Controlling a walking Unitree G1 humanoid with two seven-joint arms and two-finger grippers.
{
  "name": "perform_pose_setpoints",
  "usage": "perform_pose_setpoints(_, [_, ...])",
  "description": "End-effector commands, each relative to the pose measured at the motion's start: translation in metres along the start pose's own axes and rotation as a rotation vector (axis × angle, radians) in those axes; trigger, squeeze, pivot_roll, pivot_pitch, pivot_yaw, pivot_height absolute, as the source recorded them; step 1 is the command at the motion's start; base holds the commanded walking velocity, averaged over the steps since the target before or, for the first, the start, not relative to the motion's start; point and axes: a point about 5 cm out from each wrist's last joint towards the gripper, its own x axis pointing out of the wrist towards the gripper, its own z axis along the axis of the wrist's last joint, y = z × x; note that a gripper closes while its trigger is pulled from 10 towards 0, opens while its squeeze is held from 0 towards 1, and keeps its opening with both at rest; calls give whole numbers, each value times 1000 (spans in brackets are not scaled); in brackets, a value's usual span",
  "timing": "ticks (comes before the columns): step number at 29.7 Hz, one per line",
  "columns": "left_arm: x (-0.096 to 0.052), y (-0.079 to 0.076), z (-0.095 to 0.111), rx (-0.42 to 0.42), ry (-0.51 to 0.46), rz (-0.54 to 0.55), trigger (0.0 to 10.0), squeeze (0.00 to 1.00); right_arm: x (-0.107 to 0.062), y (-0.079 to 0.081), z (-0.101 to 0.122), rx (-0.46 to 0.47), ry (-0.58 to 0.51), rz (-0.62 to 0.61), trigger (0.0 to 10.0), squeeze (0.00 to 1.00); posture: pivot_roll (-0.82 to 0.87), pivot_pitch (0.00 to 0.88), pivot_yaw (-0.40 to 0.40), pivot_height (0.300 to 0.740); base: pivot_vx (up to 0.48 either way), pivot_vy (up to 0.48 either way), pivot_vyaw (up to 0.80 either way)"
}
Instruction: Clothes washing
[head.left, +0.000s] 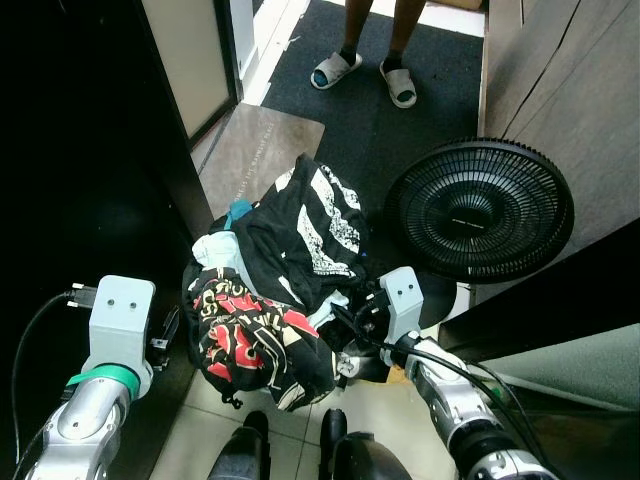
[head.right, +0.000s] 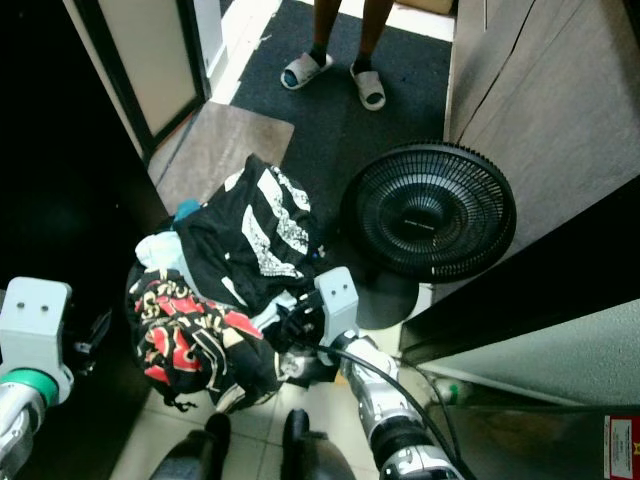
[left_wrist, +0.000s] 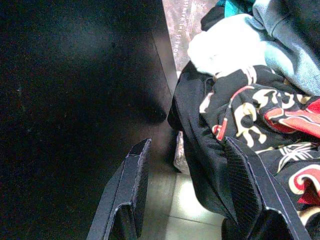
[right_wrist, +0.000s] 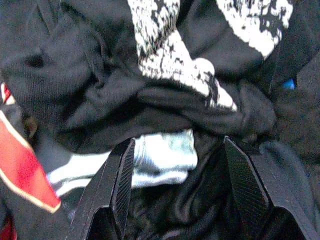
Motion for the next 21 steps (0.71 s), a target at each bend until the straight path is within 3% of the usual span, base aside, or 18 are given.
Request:
perform_pose_setpoints(1, [-4,-1,-8,2,41,-8,10000,0,-7,2,-15,22,56,-4,10000,0,237,457,-21,740,0,0,0])
perform_pose_setpoints(5, [1,-16,1,-21,16,-113,10000,0,-1,0,-6,12,43,-4,10000,0,234,448,-26,740,0,0,0])
perform_pose_setpoints(8, [3,-24,5,-33,0,-136,10000,0,-1,-2,-5,8,44,-9,10000,0,229,447,-26,740,0,0,0])
perform_pose_setpoints(10, [6,-38,15,-58,-29,-163,10000,0,-4,-7,-6,-13,53,-21,10000,0,222,444,-22,740,0,0,0])
perform_pose_setpoints(14, [11,-47,22,-75,-43,-180,10000,0,-6,-11,-7,-27,63,-38,10000,0,221,441,-19,740,0,0,0])
perform_pose_setpoints(17, [16,-63,47,-76,-100,-310,10000,0,-5,-13,-6,-30,62,-49,10000,0,222,435,-12,740,0,0,0])
perform_pose_setpoints(21, [17,-70,62,-67,-134,-385,10000,0,-5,-13,-6,-30,61,-51,10000,0,222,435,-12,740,0,0,0])
